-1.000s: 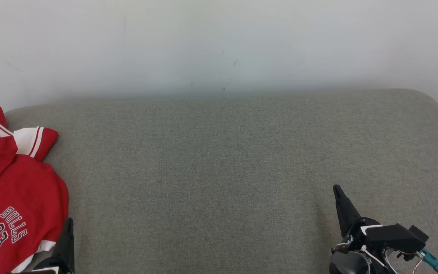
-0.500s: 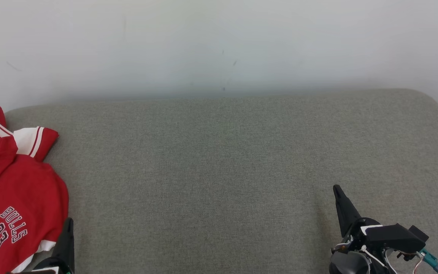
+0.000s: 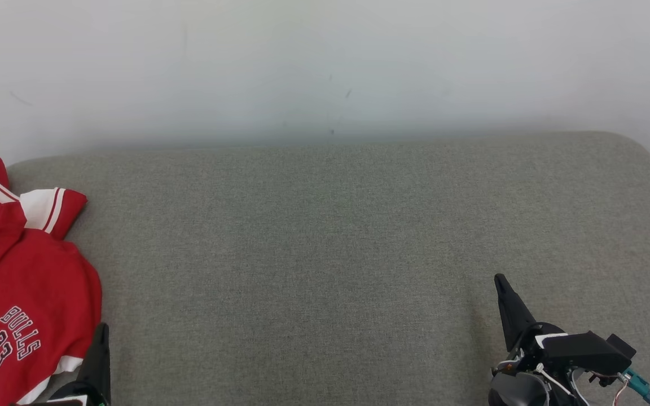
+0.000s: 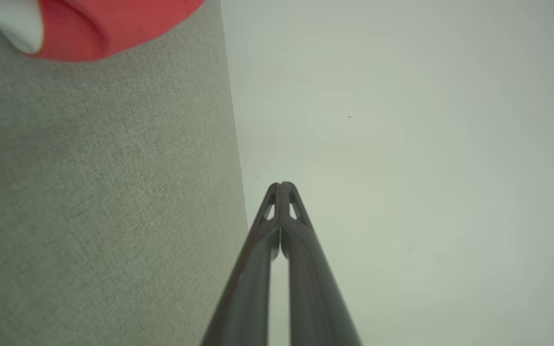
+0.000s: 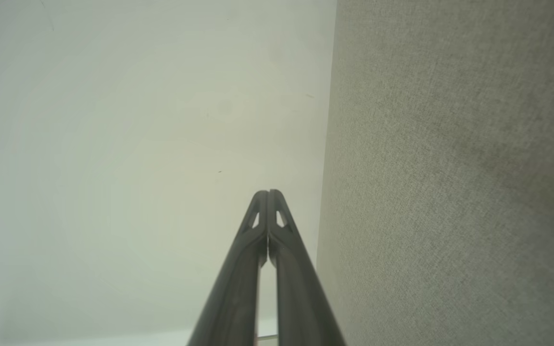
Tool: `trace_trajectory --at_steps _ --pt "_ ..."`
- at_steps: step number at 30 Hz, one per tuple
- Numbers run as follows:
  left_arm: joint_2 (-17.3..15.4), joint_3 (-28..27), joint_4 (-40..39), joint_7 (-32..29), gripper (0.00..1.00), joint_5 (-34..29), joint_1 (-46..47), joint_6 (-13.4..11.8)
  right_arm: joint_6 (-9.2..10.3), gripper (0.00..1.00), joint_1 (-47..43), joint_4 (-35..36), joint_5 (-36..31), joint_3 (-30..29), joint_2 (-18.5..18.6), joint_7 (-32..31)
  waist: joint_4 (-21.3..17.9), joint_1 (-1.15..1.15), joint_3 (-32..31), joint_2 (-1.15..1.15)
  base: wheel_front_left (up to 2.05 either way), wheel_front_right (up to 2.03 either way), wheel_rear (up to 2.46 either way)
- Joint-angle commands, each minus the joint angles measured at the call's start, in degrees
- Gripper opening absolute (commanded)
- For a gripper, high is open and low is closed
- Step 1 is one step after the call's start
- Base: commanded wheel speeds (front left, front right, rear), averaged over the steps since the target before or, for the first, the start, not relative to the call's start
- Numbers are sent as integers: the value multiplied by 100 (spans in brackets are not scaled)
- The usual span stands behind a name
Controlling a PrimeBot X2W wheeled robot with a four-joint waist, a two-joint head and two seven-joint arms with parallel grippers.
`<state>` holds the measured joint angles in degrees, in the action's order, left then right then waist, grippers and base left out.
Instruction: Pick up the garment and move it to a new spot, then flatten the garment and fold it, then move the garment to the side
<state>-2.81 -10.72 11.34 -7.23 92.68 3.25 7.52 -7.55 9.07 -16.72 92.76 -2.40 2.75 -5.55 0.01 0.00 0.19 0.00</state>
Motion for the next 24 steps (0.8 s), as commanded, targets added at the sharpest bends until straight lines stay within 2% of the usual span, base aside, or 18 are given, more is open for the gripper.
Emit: trace_trajectory --at_steps 1,11,12,15,24 --pt "6 -7 6 -20 0 -41 -22 -3 13 0 -56 7 7 10 -8 -5 0 0 0 0 0 0 0" --pt "6 -7 6 -20 0 -41 -22 -3 13 0 -56 7 7 10 -8 -5 0 0 0 0 0 0 0" --pt "1 4 8 3 100 2 -1 0 0 100 -2 -8 -2 0 -1 5 0 0 0 0 0 0 0" --pt "44 18 206 7 100 3 -97 -2 0 100 -157 -212 -2 4 -8 7 0 0 1 0 0 0 0" --pt "34 198 167 282 100 -165 -107 -2 1 100 -183 -85 -177 107 -5 261 4 0 4 0 0 0 0"
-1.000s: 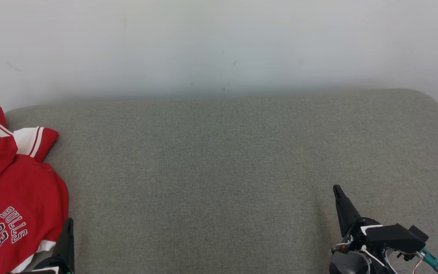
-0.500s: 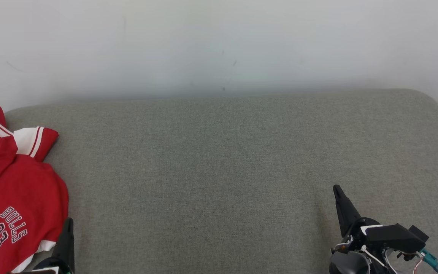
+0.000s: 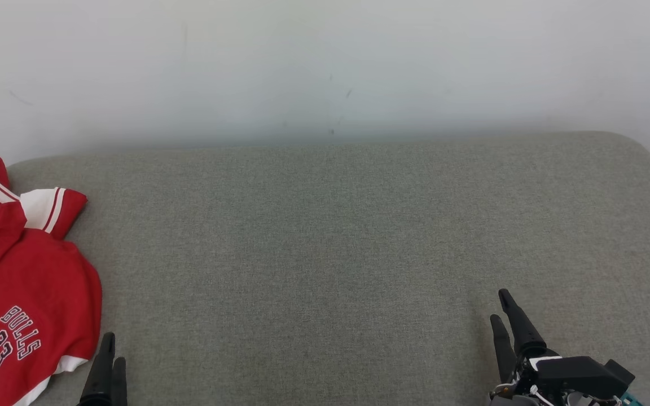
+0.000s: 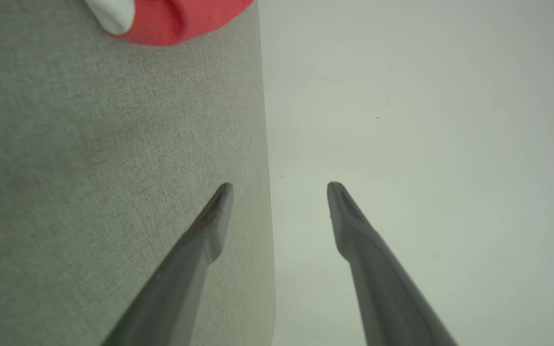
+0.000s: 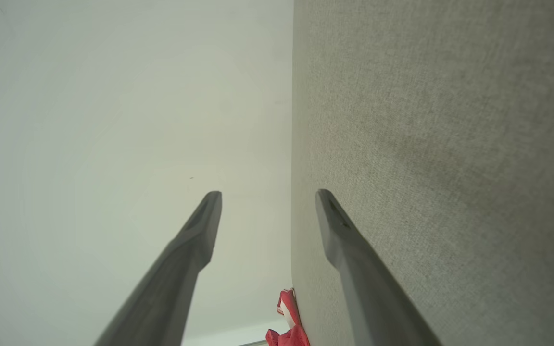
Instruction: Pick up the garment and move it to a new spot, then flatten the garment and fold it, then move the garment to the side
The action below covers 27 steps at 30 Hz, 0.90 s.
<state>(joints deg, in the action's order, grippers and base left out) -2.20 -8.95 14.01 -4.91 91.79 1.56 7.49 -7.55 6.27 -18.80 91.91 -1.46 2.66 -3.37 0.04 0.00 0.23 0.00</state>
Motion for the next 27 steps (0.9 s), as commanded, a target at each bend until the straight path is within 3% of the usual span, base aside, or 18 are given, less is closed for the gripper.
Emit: trace_trajectory --at_steps 1,10,27 --pt "-27 22 -99 78 100 -133 64 1 1 100 97 131 -142 15 4 69 3 0 1 0 0 0 0" --pt "-33 32 -62 321 100 -781 98 1 2 100 99 197 -753 18 7 295 10 0 10 0 0 0 0" --pt "-45 315 -170 700 100 -2607 96 -213 3 100 97 229 -2233 16 11 643 26 0 11 0 0 0 0"
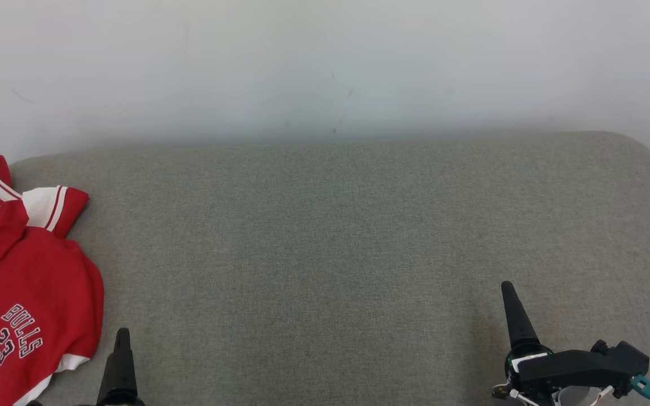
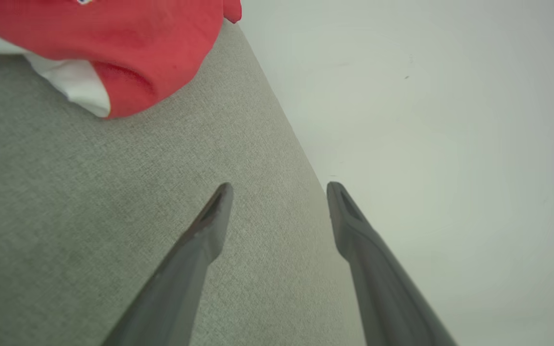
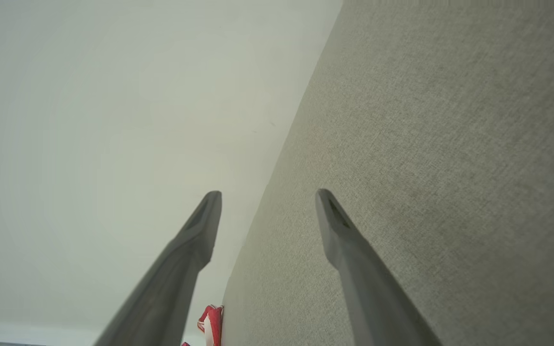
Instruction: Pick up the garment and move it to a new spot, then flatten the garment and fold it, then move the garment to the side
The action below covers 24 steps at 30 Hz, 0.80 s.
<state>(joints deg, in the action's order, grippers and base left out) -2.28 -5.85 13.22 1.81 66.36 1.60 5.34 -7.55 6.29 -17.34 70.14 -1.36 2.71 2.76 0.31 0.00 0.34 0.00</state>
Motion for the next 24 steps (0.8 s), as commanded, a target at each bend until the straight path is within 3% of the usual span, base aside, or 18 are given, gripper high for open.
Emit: trace_trajectory --at_steps 1,12,24 --pt "-38 15 -106 48 100 -196 90 -24 3 100 98 84 -201 10 6 50 3 0 0 0 0 0 0" --pt "-45 256 -252 273 100 -1632 101 -221 4 100 48 183 -1527 35 9 256 35 0 13 0 0 0 0" --pt "-76 481 -294 495 100 -2983 99 -226 6 100 74 89 -2611 83 11 460 54 0 30 0 0 0 0"
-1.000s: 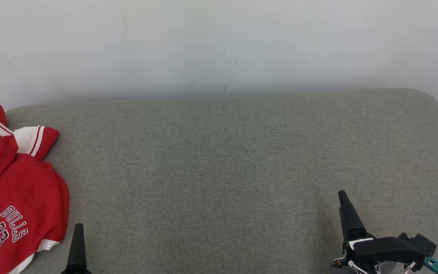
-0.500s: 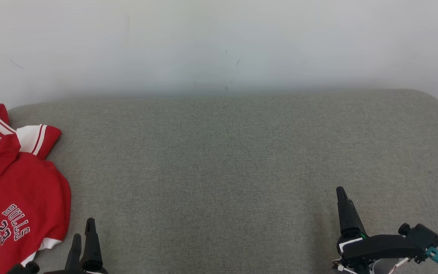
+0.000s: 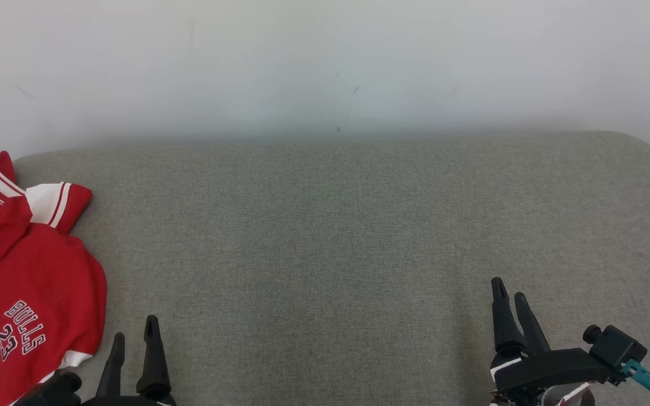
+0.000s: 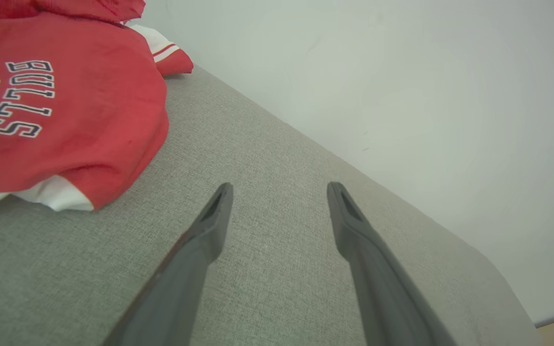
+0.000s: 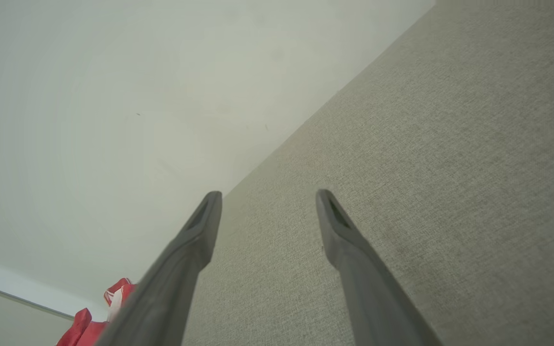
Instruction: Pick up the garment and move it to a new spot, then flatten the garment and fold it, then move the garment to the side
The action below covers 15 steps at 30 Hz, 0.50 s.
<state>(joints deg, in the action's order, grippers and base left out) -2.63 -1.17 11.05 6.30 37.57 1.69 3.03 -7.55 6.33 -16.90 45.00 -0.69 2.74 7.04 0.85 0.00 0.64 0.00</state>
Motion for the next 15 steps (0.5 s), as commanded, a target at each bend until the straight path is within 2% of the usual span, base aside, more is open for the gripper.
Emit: trace_trajectory --at_steps 1,15 --pt "-40 11 -94 55 100 -180 89 -15 6 100 70 31 -178 9 8 44 2 0 1 0 0 0 0" --pt "-143 315 -31 285 100 -1268 0 -96 7 100 23 -189 -1043 -84 10 253 22 0 -45 0 0 0 0"
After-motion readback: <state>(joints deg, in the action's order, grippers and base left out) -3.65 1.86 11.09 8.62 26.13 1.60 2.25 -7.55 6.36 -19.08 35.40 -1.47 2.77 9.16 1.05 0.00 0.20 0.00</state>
